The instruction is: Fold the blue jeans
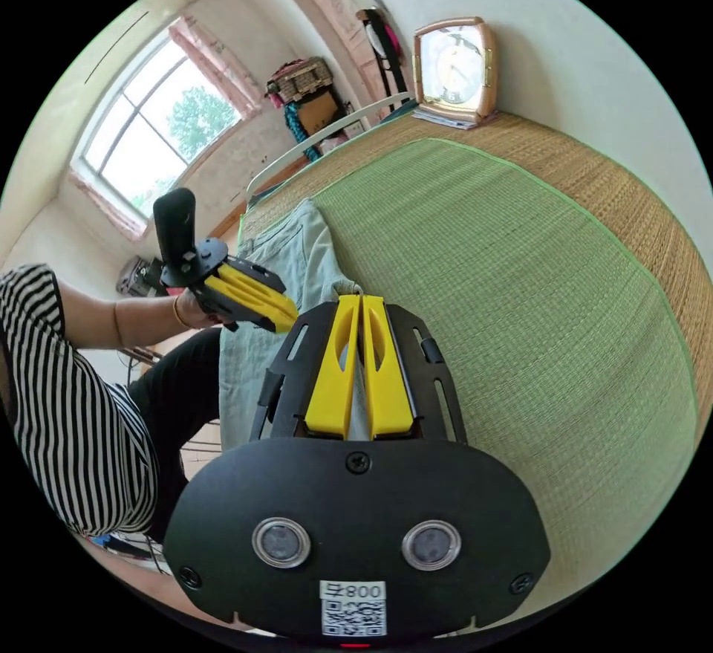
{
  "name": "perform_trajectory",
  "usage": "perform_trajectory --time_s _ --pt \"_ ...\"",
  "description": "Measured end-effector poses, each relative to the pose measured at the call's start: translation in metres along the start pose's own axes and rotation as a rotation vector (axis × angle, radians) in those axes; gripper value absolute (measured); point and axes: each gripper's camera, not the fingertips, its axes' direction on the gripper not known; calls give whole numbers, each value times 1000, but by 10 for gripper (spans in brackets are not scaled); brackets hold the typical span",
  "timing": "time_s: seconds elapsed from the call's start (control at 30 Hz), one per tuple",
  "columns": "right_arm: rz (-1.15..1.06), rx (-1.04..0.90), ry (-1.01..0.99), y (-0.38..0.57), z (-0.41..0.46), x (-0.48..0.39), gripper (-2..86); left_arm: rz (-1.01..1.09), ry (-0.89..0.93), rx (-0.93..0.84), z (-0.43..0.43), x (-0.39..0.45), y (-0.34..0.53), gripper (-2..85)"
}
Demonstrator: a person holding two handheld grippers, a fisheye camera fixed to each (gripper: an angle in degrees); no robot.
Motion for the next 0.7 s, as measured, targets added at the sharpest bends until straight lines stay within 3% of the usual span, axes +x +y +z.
perform_trajectory --time_s 0.13,0.3,0.47,0.7 --pt "62 -77 -27 -12 15 28 2 6 -23 -172 34 3 -8 2" --pt "85 -69 -81 -15 15 46 2 27 -14 -14 16 9 -29 1" --pt "74 -75 -89 -19 12 51 2 54 11 -194 53 11 -45 1" --pt "89 -109 -89 -23 14 66 2 49 48 -189 57 15 -39 0"
